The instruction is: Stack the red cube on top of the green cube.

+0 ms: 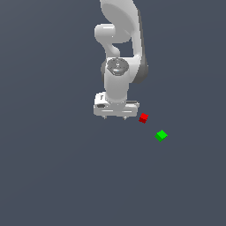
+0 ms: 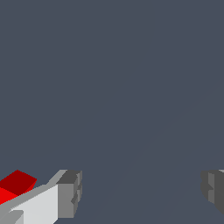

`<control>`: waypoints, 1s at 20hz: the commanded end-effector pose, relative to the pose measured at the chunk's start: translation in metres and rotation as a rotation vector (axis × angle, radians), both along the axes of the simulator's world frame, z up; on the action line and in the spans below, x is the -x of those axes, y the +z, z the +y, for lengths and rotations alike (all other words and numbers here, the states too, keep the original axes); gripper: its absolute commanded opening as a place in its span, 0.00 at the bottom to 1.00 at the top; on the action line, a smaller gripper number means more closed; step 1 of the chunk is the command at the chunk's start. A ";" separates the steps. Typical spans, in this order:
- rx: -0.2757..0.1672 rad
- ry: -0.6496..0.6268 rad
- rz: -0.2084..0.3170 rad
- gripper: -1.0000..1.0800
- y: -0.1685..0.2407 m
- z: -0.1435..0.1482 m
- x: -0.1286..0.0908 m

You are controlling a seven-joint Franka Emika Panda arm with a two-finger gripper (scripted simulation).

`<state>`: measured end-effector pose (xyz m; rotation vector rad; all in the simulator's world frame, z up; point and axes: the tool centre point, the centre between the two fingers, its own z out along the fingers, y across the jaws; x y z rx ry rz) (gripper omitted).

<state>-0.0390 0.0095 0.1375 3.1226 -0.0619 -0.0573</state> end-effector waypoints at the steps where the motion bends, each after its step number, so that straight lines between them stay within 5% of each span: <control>1: -0.001 -0.031 -0.002 0.96 -0.004 0.010 0.009; 20: -0.006 -0.320 -0.027 0.96 -0.045 0.118 0.069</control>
